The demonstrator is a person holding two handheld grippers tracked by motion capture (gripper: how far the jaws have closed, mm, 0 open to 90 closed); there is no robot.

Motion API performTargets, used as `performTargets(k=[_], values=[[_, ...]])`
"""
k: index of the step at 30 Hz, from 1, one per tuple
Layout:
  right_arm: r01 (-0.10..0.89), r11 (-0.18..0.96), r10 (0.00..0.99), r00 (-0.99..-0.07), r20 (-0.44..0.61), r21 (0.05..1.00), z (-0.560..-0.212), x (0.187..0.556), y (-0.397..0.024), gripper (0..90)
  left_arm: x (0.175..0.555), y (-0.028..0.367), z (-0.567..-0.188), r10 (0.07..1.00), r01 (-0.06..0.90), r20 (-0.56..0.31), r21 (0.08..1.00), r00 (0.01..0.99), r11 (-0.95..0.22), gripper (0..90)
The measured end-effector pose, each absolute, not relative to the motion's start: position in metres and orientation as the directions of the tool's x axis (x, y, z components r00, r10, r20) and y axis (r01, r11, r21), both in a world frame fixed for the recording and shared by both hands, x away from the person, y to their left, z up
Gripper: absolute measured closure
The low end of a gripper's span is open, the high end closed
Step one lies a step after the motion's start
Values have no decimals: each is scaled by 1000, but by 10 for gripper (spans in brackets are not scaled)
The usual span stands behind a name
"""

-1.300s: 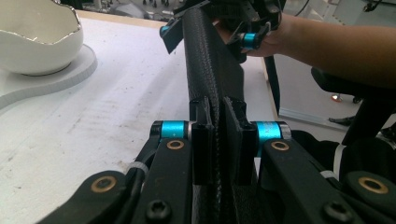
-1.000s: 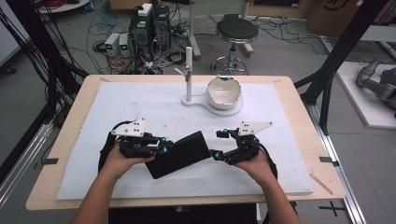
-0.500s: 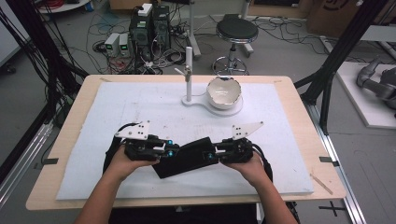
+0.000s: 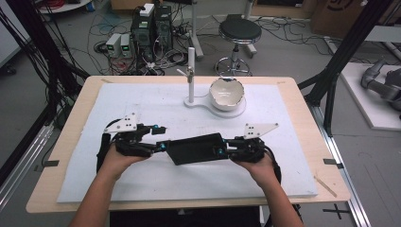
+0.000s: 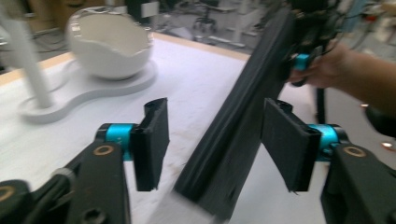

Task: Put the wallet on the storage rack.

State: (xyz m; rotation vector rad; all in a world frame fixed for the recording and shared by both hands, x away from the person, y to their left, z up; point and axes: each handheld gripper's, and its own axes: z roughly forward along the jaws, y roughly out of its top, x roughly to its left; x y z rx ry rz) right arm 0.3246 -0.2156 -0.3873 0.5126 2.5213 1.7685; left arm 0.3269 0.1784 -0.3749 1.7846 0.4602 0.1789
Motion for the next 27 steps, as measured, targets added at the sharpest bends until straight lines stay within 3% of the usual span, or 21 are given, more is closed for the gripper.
performTargets(k=[8, 12, 27], values=[[236, 267, 398, -910, 116, 934, -369, 326, -243, 770, 333, 208, -375, 488, 250, -119, 944, 864, -213, 316], [239, 257, 486, -870, 89, 936, -352, 333, -262, 770, 334, 216, -376, 512, 266, -120, 938, 851, -222, 290], [253, 283, 667, -745, 0, 925, -288, 371, -292, 770, 337, 230, -377, 560, 297, -124, 927, 819, -228, 208]])
